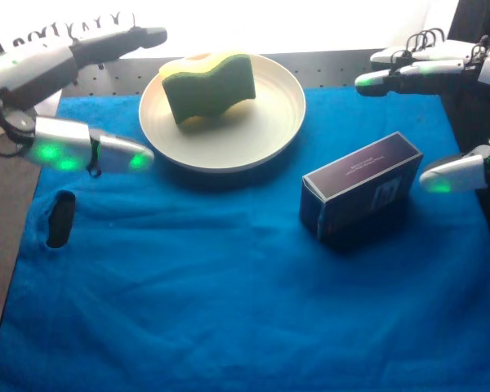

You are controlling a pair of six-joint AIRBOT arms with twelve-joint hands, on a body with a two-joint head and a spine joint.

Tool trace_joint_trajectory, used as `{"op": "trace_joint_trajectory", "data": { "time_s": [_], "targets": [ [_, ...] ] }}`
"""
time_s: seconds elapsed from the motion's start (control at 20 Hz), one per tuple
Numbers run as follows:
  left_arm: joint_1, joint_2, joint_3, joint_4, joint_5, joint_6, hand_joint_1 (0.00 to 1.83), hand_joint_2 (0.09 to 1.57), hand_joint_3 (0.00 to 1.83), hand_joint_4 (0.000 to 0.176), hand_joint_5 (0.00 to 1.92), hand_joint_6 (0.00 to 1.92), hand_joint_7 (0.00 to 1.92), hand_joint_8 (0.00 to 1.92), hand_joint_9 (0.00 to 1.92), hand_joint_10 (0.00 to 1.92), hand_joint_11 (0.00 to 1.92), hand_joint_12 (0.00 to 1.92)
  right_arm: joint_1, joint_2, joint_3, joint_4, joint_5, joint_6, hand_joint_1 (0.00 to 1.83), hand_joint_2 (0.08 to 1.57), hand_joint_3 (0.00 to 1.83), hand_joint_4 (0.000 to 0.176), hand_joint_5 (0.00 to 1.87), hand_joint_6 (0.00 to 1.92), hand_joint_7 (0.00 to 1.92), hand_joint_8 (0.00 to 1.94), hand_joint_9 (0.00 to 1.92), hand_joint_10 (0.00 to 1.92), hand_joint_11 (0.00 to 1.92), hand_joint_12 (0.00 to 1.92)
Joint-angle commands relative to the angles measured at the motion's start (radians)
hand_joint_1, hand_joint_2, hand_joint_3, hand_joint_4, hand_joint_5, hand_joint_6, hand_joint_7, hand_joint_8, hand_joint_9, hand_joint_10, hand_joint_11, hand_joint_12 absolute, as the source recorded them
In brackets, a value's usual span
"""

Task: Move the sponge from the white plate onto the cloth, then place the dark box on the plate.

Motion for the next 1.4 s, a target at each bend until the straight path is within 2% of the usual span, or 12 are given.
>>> {"op": "trace_joint_trajectory", "data": {
  "time_s": [0.0, 0.15, 0.3, 0.45, 0.8, 0.95, 1.1, 1.15, 1.2, 1.25, 1.3, 1.35],
  "targets": [
    [-0.016, -0.004, 0.008, -0.032, -0.110, -0.006, 0.72, 0.94, 0.01, 0.118, 0.14, 0.00, 0.13, 0.00, 0.12, 0.01, 0.00, 0.55, 0.017, -0.001, 0.005, 0.058, 0.090, 0.005, 0.61, 0.98, 0.01, 0.175, 0.25, 0.01, 0.10, 0.00, 0.07, 0.00, 0.00, 0.21],
    [-0.027, -0.007, 0.019, -0.032, -0.114, -0.006, 0.70, 0.92, 0.00, 0.118, 0.12, 0.00, 0.13, 0.00, 0.12, 0.01, 0.00, 0.50, 0.017, -0.003, 0.008, 0.055, 0.089, 0.005, 0.69, 0.97, 0.00, 0.164, 0.22, 0.00, 0.09, 0.00, 0.05, 0.00, 0.00, 0.18],
    [-0.091, -0.053, 0.072, -0.025, -0.083, -0.006, 0.66, 0.96, 0.01, 0.110, 0.13, 0.00, 0.10, 0.00, 0.16, 0.00, 0.00, 0.55, 0.017, -0.005, 0.011, 0.054, 0.089, 0.005, 0.72, 0.97, 0.00, 0.176, 0.20, 0.00, 0.08, 0.00, 0.03, 0.00, 0.00, 0.09],
    [-0.238, -0.147, 0.191, 0.032, 0.052, -0.010, 0.69, 0.93, 0.00, 0.161, 0.17, 0.00, 0.17, 0.01, 0.22, 0.00, 0.00, 0.72, 0.017, -0.011, 0.019, 0.050, 0.089, 0.005, 0.72, 0.96, 0.00, 0.171, 0.20, 0.00, 0.07, 0.00, 0.02, 0.00, 0.01, 0.08],
    [-0.331, -0.322, 0.391, 0.087, 0.282, -0.021, 0.78, 0.92, 0.00, 0.102, 0.26, 0.01, 0.35, 0.01, 0.38, 0.02, 0.00, 1.05, 0.017, -0.021, 0.033, 0.038, 0.089, 0.005, 0.73, 0.94, 0.00, 0.172, 0.21, 0.00, 0.08, 0.00, 0.04, 0.00, 0.04, 0.09],
    [-0.337, -0.380, 0.462, 0.191, 0.371, -0.100, 0.79, 0.91, 0.00, 0.116, 0.25, 0.00, 0.38, 0.01, 0.47, 0.03, 0.01, 1.12, 0.017, -0.022, 0.034, 0.038, 0.089, 0.005, 0.74, 0.95, 0.00, 0.170, 0.22, 0.01, 0.09, 0.00, 0.05, 0.01, 0.05, 0.09],
    [-0.331, -0.403, 0.477, 0.279, 0.408, -0.157, 0.78, 0.89, 0.00, 0.107, 0.34, 0.00, 0.49, 0.01, 0.57, 0.02, 0.15, 1.13, 0.017, -0.022, 0.034, 0.036, 0.089, 0.011, 0.74, 0.97, 0.01, 0.176, 0.21, 0.00, 0.06, 0.00, 0.03, 0.00, 0.04, 0.09],
    [-0.325, -0.403, 0.473, 0.283, 0.410, -0.157, 0.88, 0.88, 0.00, 0.072, 0.39, 0.00, 0.55, 0.00, 0.62, 0.01, 0.28, 1.01, 0.017, -0.022, 0.034, 0.034, 0.089, 0.013, 0.73, 0.98, 0.01, 0.176, 0.21, 0.00, 0.06, 0.00, 0.02, 0.00, 0.05, 0.09],
    [-0.322, -0.403, 0.470, 0.286, 0.412, -0.157, 0.88, 0.88, 0.00, 0.072, 0.39, 0.00, 0.55, 0.00, 0.62, 0.01, 0.28, 1.01, 0.017, -0.022, 0.033, 0.034, 0.089, 0.015, 0.73, 0.98, 0.01, 0.176, 0.21, 0.00, 0.06, 0.00, 0.02, 0.00, 0.05, 0.09],
    [-0.321, -0.406, 0.470, 0.290, 0.415, -0.157, 0.93, 0.92, 0.00, 0.048, 0.43, 0.00, 0.59, 0.00, 0.66, 0.01, 0.30, 0.99, 0.017, -0.022, 0.033, 0.033, 0.089, 0.019, 0.73, 0.98, 0.01, 0.160, 0.21, 0.00, 0.06, 0.00, 0.03, 0.00, 0.05, 0.09],
    [-0.320, -0.409, 0.471, 0.291, 0.415, -0.158, 0.94, 0.97, 0.00, 0.032, 0.46, 0.00, 0.63, 0.01, 0.70, 0.02, 0.31, 1.01, 0.017, -0.022, 0.033, 0.033, 0.089, 0.022, 0.73, 0.98, 0.01, 0.161, 0.21, 0.00, 0.07, 0.00, 0.04, 0.01, 0.06, 0.09],
    [-0.320, -0.410, 0.472, 0.290, 0.415, -0.159, 0.99, 1.03, 0.01, 0.001, 0.52, 0.01, 0.71, 0.01, 0.74, 0.02, 0.29, 1.02, 0.017, -0.023, 0.033, 0.033, 0.089, 0.025, 0.73, 0.98, 0.00, 0.144, 0.23, 0.01, 0.08, 0.01, 0.06, 0.01, 0.07, 0.10]
  ]
}}
